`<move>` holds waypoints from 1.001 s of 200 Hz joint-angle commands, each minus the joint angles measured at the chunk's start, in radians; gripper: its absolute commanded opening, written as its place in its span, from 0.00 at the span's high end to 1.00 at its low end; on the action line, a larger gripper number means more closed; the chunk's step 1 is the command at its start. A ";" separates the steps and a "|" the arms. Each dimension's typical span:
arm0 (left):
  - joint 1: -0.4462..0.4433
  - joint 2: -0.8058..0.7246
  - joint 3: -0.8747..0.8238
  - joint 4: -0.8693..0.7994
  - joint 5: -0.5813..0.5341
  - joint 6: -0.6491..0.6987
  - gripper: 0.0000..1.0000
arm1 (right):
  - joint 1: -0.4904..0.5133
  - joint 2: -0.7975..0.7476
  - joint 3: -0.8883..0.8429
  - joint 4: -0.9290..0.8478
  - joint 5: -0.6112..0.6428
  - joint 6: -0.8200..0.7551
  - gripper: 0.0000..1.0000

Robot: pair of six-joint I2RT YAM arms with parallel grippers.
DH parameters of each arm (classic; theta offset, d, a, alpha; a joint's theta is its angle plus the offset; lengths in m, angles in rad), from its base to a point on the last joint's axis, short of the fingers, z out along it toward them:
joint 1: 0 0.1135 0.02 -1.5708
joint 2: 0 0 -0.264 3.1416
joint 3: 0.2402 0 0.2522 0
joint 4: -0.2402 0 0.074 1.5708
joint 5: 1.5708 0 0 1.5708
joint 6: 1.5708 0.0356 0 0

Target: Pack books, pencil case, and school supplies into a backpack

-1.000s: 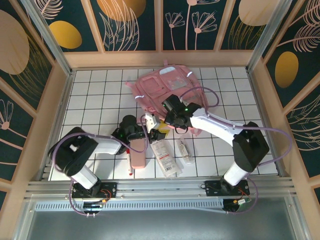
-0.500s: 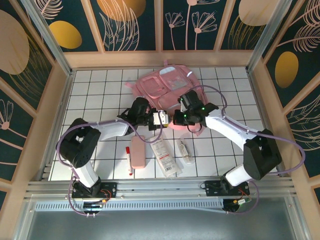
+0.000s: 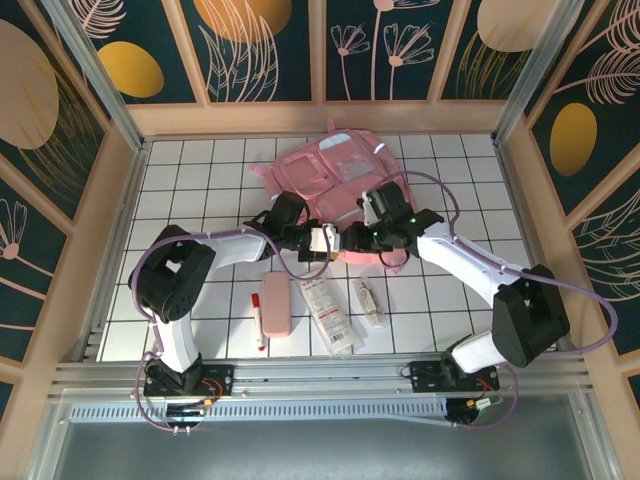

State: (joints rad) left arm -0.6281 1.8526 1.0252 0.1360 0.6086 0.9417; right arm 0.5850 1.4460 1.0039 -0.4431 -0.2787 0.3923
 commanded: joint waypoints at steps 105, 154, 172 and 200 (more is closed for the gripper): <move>0.033 0.043 0.083 -0.124 -0.090 0.055 1.00 | 0.000 -0.048 -0.219 0.253 -0.042 0.031 0.60; 0.034 0.069 0.339 -0.473 0.142 -0.082 1.00 | 0.024 -0.106 -0.255 0.313 0.125 -0.060 0.40; 0.035 0.112 0.410 -0.587 0.204 -0.109 1.00 | 0.026 -0.100 -0.229 0.320 0.214 -0.034 0.41; 0.043 0.146 0.423 -0.624 0.251 -0.154 1.00 | 0.082 -0.087 -0.176 0.280 0.446 0.077 0.43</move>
State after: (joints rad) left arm -0.5919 1.9686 1.4254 -0.3565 0.7021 0.8497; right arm 0.6216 1.3613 0.7631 -0.1745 -0.0875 0.3893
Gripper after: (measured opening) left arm 0.049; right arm 0.576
